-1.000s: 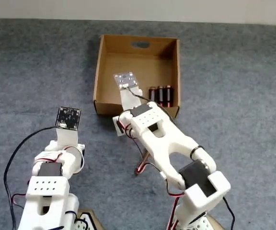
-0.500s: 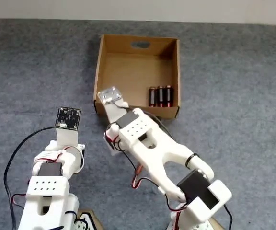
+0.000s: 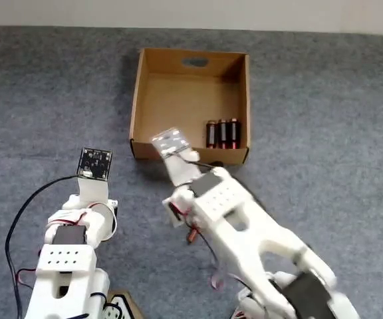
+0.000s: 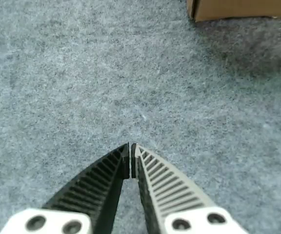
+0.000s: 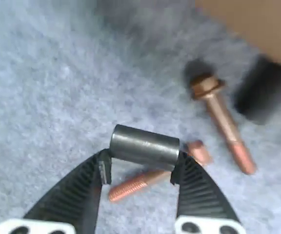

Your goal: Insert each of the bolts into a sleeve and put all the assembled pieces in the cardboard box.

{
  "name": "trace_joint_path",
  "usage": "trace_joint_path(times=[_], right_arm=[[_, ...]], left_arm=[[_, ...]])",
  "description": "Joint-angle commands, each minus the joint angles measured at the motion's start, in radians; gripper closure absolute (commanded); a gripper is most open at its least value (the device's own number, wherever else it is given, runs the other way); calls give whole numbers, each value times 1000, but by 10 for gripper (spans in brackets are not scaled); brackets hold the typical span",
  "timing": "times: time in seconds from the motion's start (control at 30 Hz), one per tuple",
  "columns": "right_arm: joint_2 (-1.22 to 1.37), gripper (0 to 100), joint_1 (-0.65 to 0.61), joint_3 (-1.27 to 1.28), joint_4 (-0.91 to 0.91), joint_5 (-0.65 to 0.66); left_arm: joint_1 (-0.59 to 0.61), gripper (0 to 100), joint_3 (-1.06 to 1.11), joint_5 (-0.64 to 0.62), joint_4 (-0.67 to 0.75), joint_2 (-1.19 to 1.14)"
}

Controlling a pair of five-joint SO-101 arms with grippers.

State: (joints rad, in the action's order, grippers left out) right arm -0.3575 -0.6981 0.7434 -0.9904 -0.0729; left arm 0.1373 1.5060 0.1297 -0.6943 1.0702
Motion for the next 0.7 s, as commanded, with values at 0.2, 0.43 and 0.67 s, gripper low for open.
trace_joint_path(times=[0.2, 0.43, 0.67], right_arm=[[-438, 839, 378, 170, 10, 11], [-302, 840, 661, 202, 10, 12], [8, 839, 668, 77, -74, 144]], left_arm=[[-10, 958, -5, 6, 15, 5], [-12, 958, -5, 6, 15, 5], [-12, 958, -5, 6, 15, 5]])
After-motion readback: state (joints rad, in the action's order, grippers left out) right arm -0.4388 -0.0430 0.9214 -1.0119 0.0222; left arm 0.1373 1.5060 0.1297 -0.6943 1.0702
